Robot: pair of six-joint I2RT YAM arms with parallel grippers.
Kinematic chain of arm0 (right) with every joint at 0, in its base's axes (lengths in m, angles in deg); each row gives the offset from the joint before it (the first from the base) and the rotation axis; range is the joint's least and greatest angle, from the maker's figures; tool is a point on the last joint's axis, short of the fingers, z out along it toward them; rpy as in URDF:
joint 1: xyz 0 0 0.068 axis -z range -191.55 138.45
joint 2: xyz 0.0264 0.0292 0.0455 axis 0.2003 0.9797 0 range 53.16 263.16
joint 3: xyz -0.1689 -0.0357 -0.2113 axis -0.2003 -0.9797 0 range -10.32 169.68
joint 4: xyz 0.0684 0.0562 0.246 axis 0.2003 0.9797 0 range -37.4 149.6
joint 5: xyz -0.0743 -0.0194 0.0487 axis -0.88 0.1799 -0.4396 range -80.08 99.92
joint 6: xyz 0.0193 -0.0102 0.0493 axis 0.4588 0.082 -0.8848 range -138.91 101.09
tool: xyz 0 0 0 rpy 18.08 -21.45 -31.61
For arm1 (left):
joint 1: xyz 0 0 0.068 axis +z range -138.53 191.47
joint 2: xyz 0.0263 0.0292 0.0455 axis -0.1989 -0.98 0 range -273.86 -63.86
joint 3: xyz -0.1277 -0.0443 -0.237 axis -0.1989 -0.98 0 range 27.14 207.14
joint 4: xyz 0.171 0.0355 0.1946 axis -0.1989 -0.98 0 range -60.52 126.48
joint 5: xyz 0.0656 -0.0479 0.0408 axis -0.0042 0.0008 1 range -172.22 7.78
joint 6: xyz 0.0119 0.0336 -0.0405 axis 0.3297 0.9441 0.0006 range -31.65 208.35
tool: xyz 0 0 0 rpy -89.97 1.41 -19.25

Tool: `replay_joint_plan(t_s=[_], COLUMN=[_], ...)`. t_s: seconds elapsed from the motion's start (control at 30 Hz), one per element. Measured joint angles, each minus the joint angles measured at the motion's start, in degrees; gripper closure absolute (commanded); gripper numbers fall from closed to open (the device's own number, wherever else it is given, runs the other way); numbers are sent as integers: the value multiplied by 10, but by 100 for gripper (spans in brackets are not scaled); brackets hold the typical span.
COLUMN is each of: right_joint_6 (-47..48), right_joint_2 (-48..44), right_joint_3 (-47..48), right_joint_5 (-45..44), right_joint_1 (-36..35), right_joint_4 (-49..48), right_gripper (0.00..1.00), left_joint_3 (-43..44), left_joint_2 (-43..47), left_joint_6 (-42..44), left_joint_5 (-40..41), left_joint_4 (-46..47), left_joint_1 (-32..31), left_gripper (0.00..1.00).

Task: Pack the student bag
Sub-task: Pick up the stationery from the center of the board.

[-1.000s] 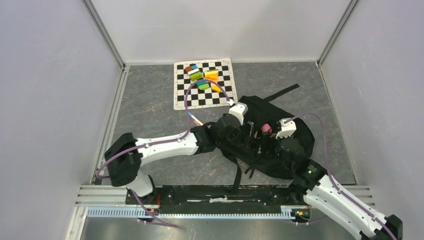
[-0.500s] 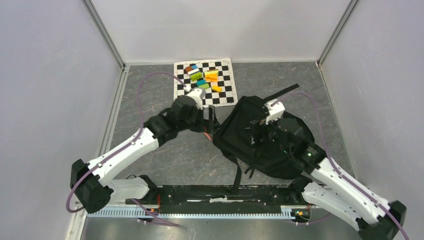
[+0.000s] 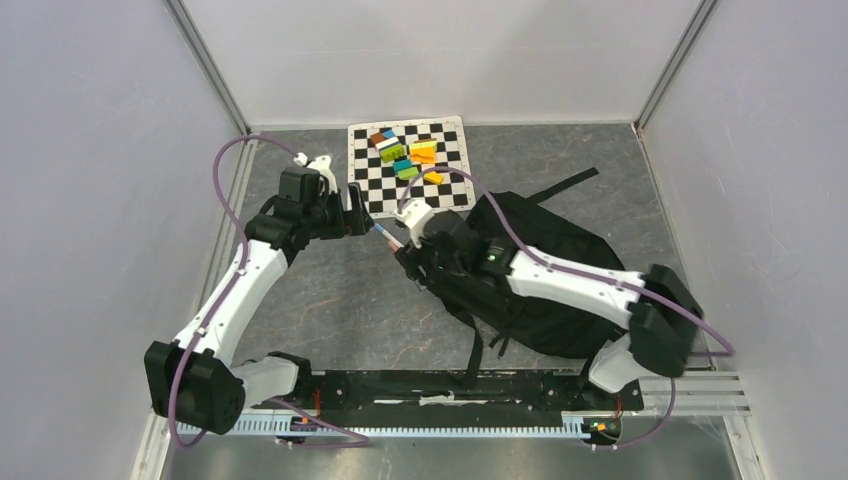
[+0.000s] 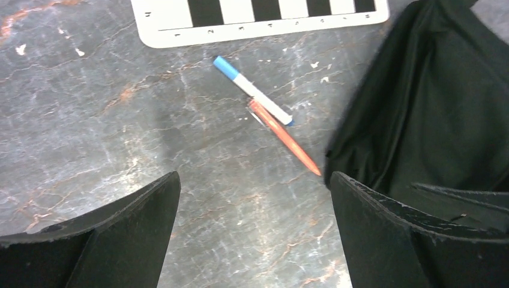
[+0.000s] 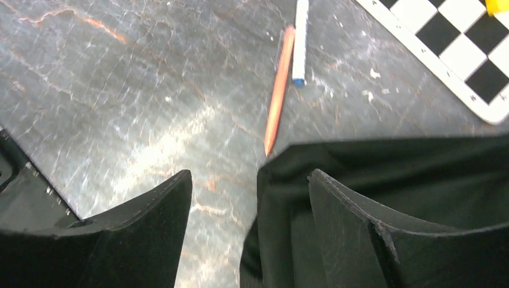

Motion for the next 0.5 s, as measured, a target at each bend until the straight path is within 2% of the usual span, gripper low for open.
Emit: replay_joint_plan(t_s=[0.23,0.5], right_joint_6=[32,40], right_joint_2=[198,316], right_joint_3=[145,210], right_joint_5=[-2,-19], right_joint_1=[-7,-7], right_joint_4=[26,64], right_gripper=[37,47], left_joint_3=[-40,-41], left_joint_2=[32,51], left_joint_6=[38,51], left_joint_5=[51,94], left_joint_4=[0,0], left_joint_1=[0,0], left_gripper=[0,0])
